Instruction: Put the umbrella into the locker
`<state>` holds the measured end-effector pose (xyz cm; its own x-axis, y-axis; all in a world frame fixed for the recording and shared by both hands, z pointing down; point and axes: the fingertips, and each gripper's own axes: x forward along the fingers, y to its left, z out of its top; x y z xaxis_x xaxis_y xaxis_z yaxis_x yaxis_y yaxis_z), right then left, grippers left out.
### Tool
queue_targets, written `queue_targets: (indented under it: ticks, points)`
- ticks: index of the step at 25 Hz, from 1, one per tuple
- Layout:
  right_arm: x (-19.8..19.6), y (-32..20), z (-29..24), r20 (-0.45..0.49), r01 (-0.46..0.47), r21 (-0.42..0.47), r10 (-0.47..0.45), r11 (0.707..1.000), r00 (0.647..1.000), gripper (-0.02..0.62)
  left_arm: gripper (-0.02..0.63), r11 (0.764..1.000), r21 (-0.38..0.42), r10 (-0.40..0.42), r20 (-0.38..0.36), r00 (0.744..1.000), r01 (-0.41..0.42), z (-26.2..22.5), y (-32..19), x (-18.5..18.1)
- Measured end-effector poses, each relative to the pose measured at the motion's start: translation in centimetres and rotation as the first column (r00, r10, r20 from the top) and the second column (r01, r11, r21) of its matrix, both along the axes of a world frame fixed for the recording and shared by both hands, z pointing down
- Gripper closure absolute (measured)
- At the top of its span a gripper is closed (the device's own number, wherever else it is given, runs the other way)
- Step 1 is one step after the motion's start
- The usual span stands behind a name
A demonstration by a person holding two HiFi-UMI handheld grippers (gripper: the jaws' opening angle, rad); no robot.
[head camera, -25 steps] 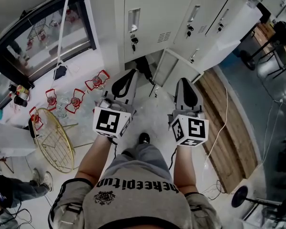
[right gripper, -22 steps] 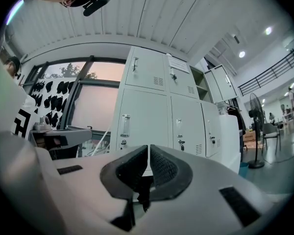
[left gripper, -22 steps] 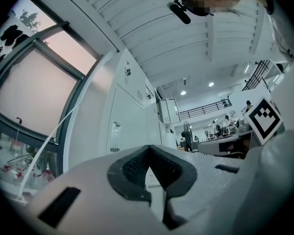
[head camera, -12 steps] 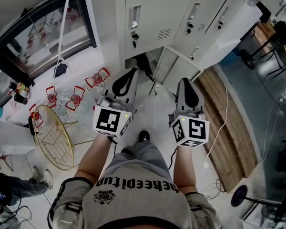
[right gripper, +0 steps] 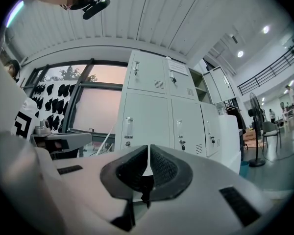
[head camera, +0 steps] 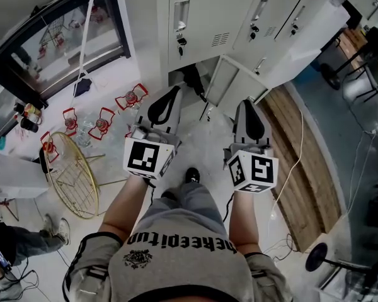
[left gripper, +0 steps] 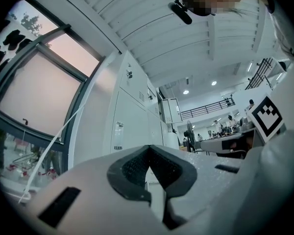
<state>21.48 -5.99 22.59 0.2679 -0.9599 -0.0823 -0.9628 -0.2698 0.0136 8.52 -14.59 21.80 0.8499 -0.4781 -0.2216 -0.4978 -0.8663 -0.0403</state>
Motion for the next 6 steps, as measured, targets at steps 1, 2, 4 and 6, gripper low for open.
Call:
queue_targets:
  ticks: [1, 2, 4, 6]
  points:
    - [-0.1, 0.15, 0.02, 0.001, 0.0, 0.001, 0.0, 1.0, 1.0, 0.592, 0.603, 1.0, 0.0, 0.001, 0.0, 1.0, -0.001, 0.05, 0.12, -0.11]
    - [-0.2, 0.3, 0.04, 0.002, -0.001, 0.002, 0.001, 1.0, 1.0, 0.592, 0.603, 1.0, -0.001, 0.001, -0.001, 1.0, -0.001, 0.09, 0.24, -0.2]
    - [-0.35, 0.61, 0.07, 0.004, -0.002, 0.003, 0.002, 1.0, 1.0, 0.592, 0.603, 1.0, 0.0, 0.004, -0.001, 1.0, -0.004, 0.08, 0.52, -0.34]
    - [-0.49, 0.94, 0.12, 0.005, -0.004, 0.005, 0.004, 1.0, 1.0, 0.592, 0.603, 1.0, 0.004, 0.01, 0.001, 1.0, -0.01, 0.04, 0.86, -0.45]
